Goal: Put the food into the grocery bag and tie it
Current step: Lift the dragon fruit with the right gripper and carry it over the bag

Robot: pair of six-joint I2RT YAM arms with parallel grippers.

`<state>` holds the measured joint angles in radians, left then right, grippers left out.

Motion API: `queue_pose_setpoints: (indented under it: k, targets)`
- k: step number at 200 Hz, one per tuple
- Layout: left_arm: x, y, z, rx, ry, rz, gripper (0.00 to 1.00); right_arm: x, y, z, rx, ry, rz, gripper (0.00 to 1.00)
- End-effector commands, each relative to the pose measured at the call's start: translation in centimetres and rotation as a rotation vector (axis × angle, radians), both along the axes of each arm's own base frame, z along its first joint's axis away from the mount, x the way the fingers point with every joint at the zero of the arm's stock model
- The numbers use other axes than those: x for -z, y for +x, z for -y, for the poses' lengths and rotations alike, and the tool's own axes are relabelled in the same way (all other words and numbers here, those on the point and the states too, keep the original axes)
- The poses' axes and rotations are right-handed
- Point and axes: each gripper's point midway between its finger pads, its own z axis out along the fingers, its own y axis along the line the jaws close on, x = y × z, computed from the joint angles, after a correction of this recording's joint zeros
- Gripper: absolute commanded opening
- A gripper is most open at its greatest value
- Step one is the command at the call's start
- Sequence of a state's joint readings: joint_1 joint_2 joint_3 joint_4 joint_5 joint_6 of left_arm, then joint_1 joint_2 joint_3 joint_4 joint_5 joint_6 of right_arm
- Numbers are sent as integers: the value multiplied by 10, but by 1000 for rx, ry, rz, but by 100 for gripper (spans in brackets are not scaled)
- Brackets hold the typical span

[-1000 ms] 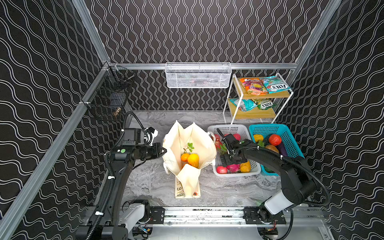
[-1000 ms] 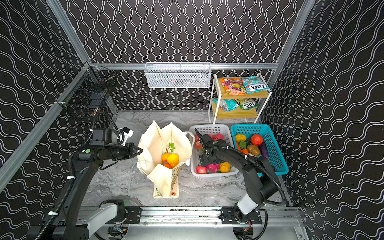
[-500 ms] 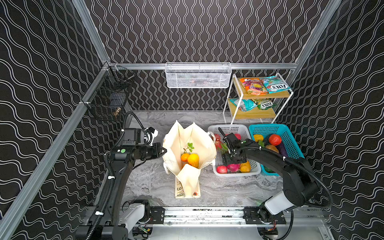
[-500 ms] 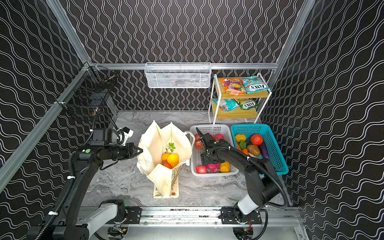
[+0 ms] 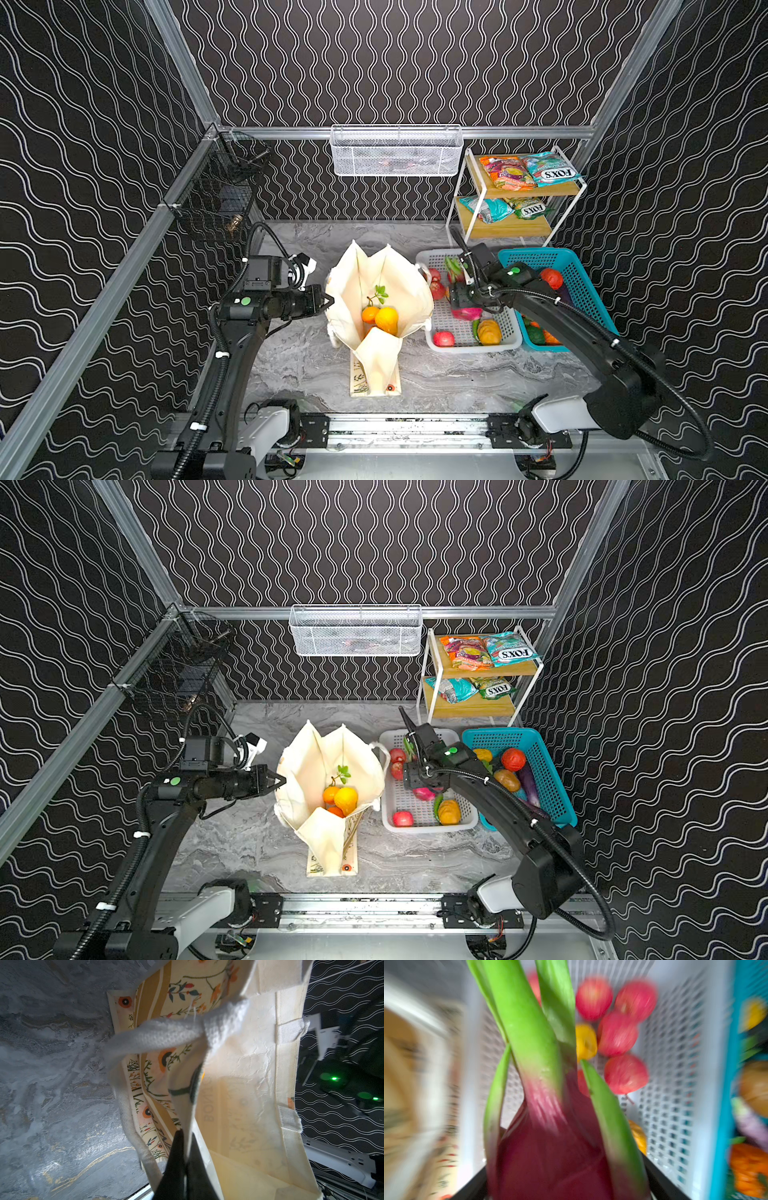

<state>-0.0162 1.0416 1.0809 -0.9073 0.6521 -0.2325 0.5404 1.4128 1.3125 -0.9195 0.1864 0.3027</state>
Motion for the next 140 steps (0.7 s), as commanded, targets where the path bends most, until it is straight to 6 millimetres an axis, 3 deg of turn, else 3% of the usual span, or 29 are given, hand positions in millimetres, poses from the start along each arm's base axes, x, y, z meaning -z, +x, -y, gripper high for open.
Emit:
queue_pose_setpoints:
  k: [1, 25, 40, 61, 73, 97, 119, 140]
  targets:
    - [-5, -1, 4, 21, -18, 16, 0, -53, 1, 1, 7, 46, 78, 75]
    - [-4, -3, 5, 24, -29, 19, 0, -135, 4, -17, -33, 213, 222, 72]
    - [-4, -4, 5, 22, -36, 21, 0, -185, -1, -38, -97, 356, 295, 70]
    - [-4, -4, 6, 23, -40, 22, 0, -241, -22, -87, -261, 534, 383, 71]
    - [-6, -4, 7, 26, -43, 25, 0, -258, -35, -117, -346, 582, 412, 71]
    - [-8, -3, 7, 25, -49, 31, 0, -251, -47, -169, -446, 598, 378, 71]
    - [-10, -3, 7, 25, -48, 33, 0, -213, -48, -205, -492, 564, 303, 71]
    - [-12, -2, 7, 24, -47, 36, 0, -169, -45, -222, -499, 505, 232, 71]
